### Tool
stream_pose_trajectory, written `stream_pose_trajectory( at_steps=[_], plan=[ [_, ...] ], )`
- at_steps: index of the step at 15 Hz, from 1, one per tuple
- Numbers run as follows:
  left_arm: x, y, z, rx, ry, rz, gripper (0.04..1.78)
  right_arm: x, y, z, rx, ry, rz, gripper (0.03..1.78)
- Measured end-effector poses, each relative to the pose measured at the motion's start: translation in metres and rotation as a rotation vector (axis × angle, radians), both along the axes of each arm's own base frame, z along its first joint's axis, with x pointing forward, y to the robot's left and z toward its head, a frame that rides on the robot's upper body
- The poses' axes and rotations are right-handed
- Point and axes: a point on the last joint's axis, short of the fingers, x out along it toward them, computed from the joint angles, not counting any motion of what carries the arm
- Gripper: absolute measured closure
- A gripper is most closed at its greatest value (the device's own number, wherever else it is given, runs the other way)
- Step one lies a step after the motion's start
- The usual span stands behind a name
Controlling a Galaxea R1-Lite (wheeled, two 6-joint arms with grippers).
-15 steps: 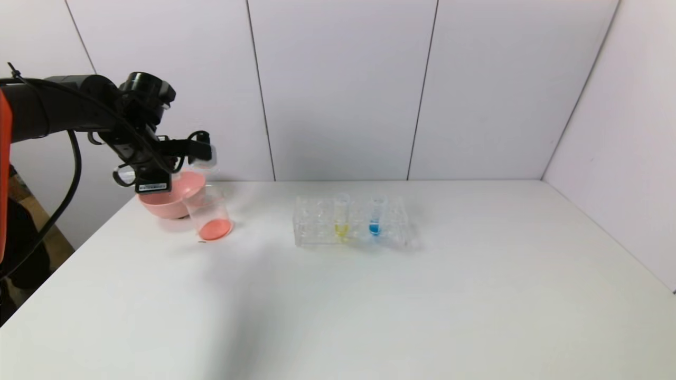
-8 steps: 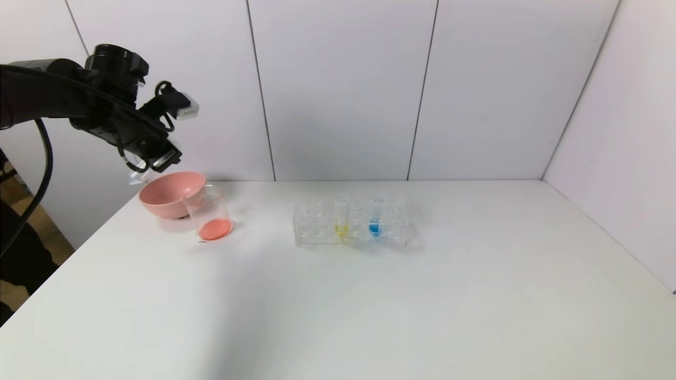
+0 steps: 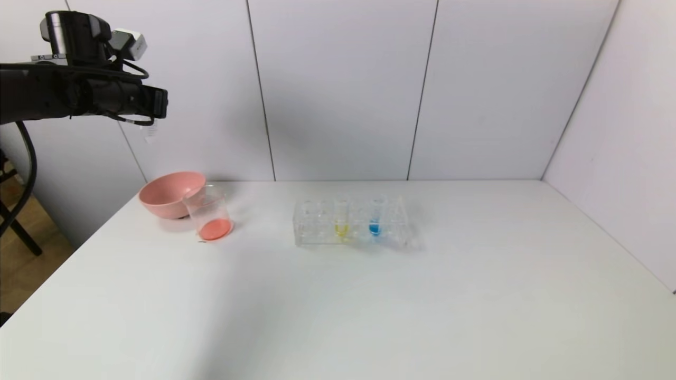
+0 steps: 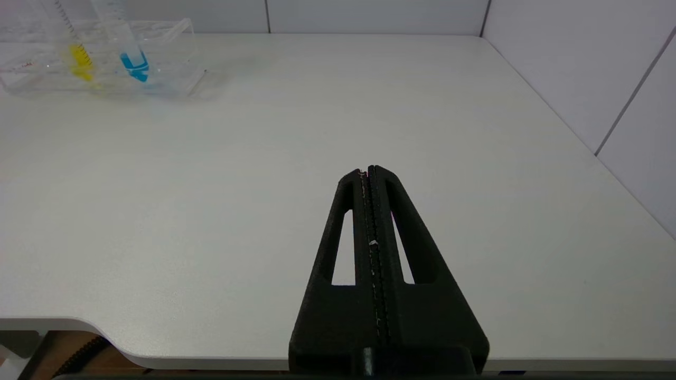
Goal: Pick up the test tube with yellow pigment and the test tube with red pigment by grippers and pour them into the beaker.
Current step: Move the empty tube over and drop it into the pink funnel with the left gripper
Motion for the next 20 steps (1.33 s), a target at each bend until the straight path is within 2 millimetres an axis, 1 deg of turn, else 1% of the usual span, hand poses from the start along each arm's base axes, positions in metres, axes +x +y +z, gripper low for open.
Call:
stream_pose_trajectory(
  at_steps=[4, 7, 11, 15, 20],
  plan=[
    [0.007, 0.003, -0.001, -0.055, -0.122, 0.033, 1.33, 0.0, 0.0, 0.0, 0.0, 0.0, 0.0, 1.7],
    [0.011, 0.007, -0.019, -0.081, -0.071, 0.047, 1.33, 0.0, 0.0, 0.0, 0.0, 0.0, 0.0, 1.7],
    [0.013, 0.01, -0.054, -0.116, 0.022, 0.063, 1.33, 0.0, 0.0, 0.0, 0.0, 0.0, 0.0, 1.7],
    [0.019, 0.021, -0.072, -0.113, -0.049, 0.077, 1.33, 0.0, 0.0, 0.0, 0.0, 0.0, 0.0, 1.7],
    [0.029, 0.029, -0.09, -0.112, -0.017, 0.086, 1.33, 0.0, 0.0, 0.0, 0.0, 0.0, 0.0, 1.7]
  ],
)
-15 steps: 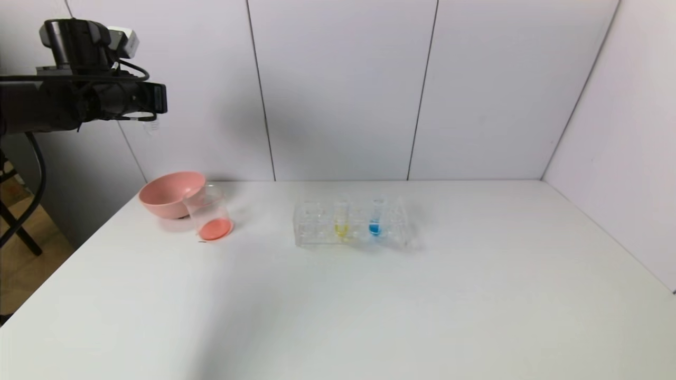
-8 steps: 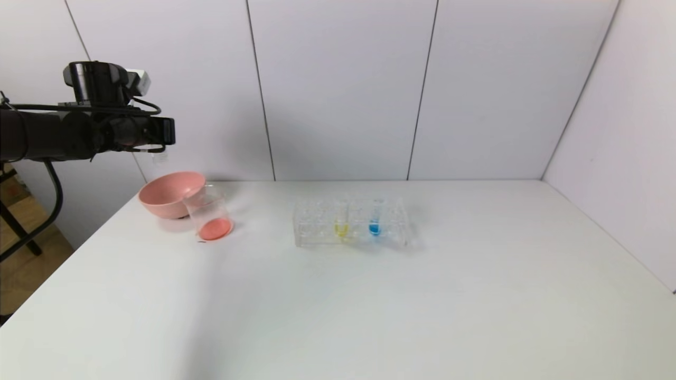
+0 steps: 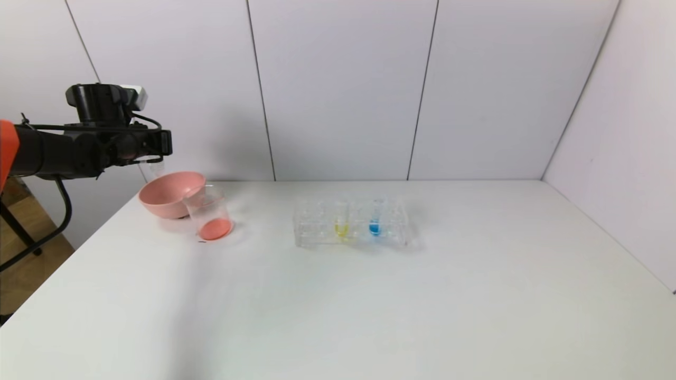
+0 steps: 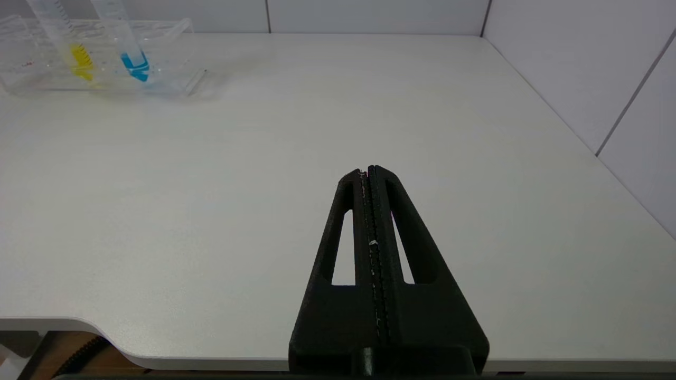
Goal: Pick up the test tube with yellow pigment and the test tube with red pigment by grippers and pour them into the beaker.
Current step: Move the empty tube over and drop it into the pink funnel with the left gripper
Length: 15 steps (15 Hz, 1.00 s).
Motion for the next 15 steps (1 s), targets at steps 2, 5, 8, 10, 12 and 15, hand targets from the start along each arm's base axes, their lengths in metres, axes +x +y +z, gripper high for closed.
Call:
stream_pose_trajectory(
  at_steps=[2, 5, 8, 10, 12, 15],
  plan=[
    [0.004, 0.001, -0.006, -0.002, 0.012, -0.005, 1.33, 0.0, 0.0, 0.0, 0.0, 0.0, 0.0, 1.7],
    [0.01, 0.003, -0.014, -0.009, 0.024, -0.022, 1.22, 0.0, 0.0, 0.0, 0.0, 0.0, 0.0, 1.7],
    [0.019, 0.008, -0.025, -0.014, 0.038, -0.023, 0.87, 0.0, 0.0, 0.0, 0.0, 0.0, 0.0, 1.7],
    [0.026, 0.013, -0.034, -0.02, 0.047, -0.03, 0.52, 0.0, 0.0, 0.0, 0.0, 0.0, 0.0, 1.7],
    [0.031, 0.013, -0.041, -0.026, 0.053, -0.045, 0.27, 0.0, 0.0, 0.0, 0.0, 0.0, 0.0, 1.7],
    [0.03, 0.014, -0.04, -0.025, 0.034, -0.043, 0.06, 0.0, 0.0, 0.0, 0.0, 0.0, 0.0, 1.7]
  ],
)
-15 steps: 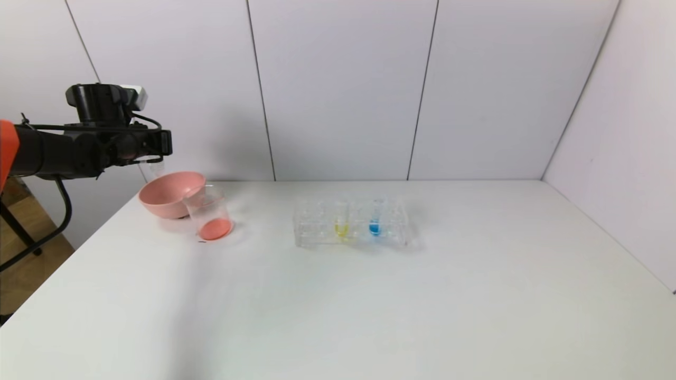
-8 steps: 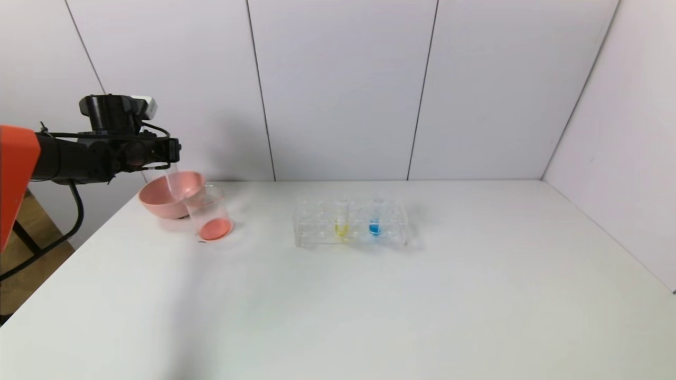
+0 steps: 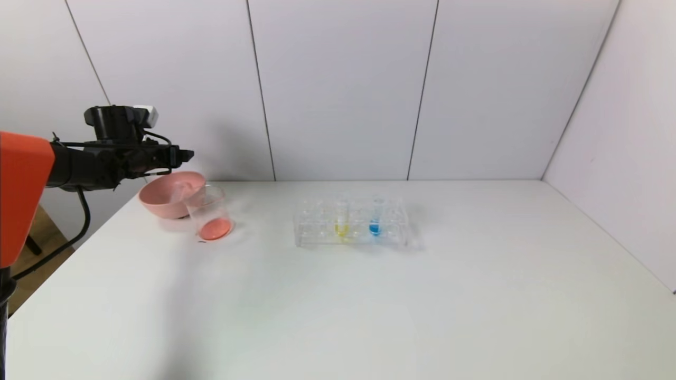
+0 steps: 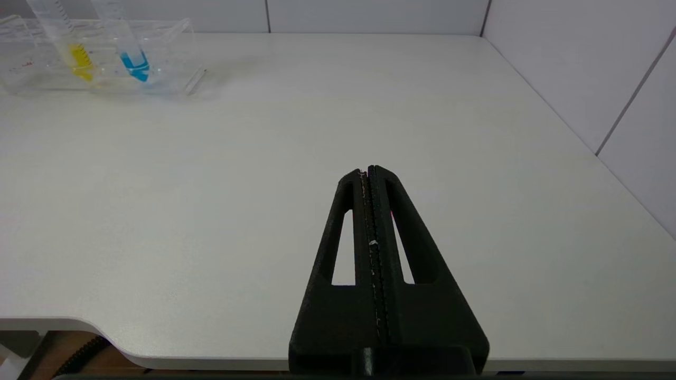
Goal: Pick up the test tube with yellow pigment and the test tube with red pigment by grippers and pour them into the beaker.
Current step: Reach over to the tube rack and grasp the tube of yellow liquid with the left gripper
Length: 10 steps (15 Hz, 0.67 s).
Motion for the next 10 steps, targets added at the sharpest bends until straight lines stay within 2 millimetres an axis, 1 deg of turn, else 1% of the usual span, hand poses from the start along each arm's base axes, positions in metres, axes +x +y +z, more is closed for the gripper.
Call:
stream_pose_trajectory(
  at_steps=[3, 5, 7, 10],
  plan=[
    [-0.008, -0.003, 0.009, 0.007, -0.047, -0.004, 0.04, 0.0, 0.0, 0.0, 0.0, 0.0, 0.0, 1.7],
    [-0.019, -0.006, 0.023, 0.012, -0.081, -0.007, 0.04, 0.0, 0.0, 0.0, 0.0, 0.0, 0.0, 1.7],
    [-0.038, -0.015, 0.043, 0.016, -0.115, -0.02, 0.04, 0.0, 0.0, 0.0, 0.0, 0.0, 0.0, 1.7],
    [-0.075, -0.03, 0.074, -0.006, -0.159, -0.043, 0.04, 0.0, 0.0, 0.0, 0.0, 0.0, 0.0, 1.7]
  ],
)
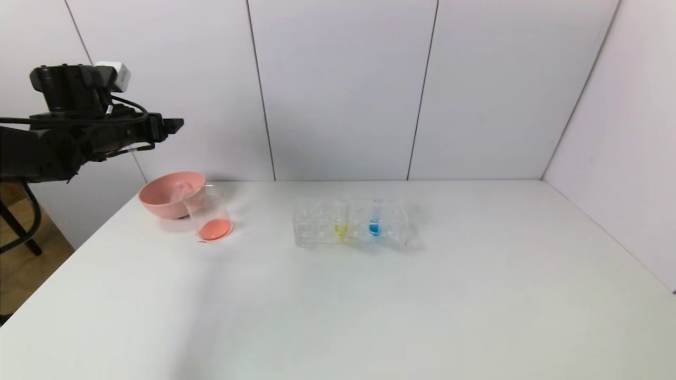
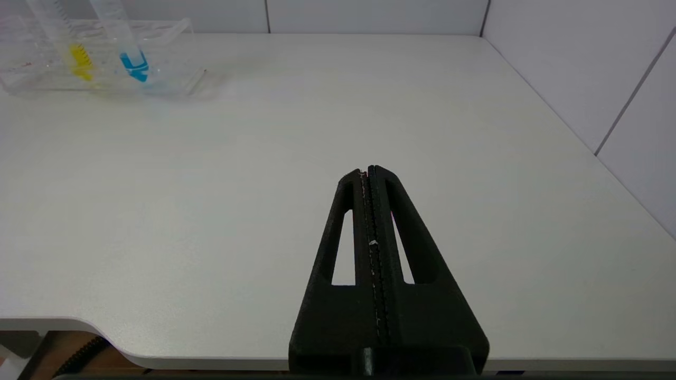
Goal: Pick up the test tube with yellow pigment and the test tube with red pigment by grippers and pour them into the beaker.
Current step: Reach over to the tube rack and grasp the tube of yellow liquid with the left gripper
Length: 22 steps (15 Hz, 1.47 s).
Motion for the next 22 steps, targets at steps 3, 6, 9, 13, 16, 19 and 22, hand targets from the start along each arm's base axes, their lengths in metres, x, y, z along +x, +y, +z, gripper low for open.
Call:
stream_pose_trajectory(
  at_steps=[3, 6, 9, 13, 16, 19, 22],
  plan=[
    [-0.04, -0.023, 0.021, -0.066, -0.026, -0.046, 0.04, 0.0, 0.0, 0.0, 0.0, 0.0, 0.0, 1.7],
    [-0.081, -0.055, 0.021, -0.108, 0.002, -0.126, 0.04, 0.0, 0.0, 0.0, 0.0, 0.0, 0.0, 1.7],
    [-0.113, -0.097, 0.006, -0.116, 0.062, -0.256, 0.04, 0.0, 0.0, 0.0, 0.0, 0.0, 0.0, 1.7],
    [-0.148, -0.146, -0.019, -0.119, 0.083, -0.359, 0.04, 0.0, 0.0, 0.0, 0.0, 0.0, 0.0, 1.7],
    [-0.164, -0.179, -0.032, -0.117, 0.037, -0.388, 0.04, 0.0, 0.0, 0.0, 0.0, 0.0, 0.0, 1.7],
    [-0.166, -0.213, -0.047, -0.11, 0.028, -0.431, 0.04, 0.0, 0.0, 0.0, 0.0, 0.0, 0.0, 1.7],
    [-0.156, -0.24, -0.072, -0.092, 0.059, -0.476, 0.04, 0.0, 0.0, 0.0, 0.0, 0.0, 0.0, 1.7]
  ],
)
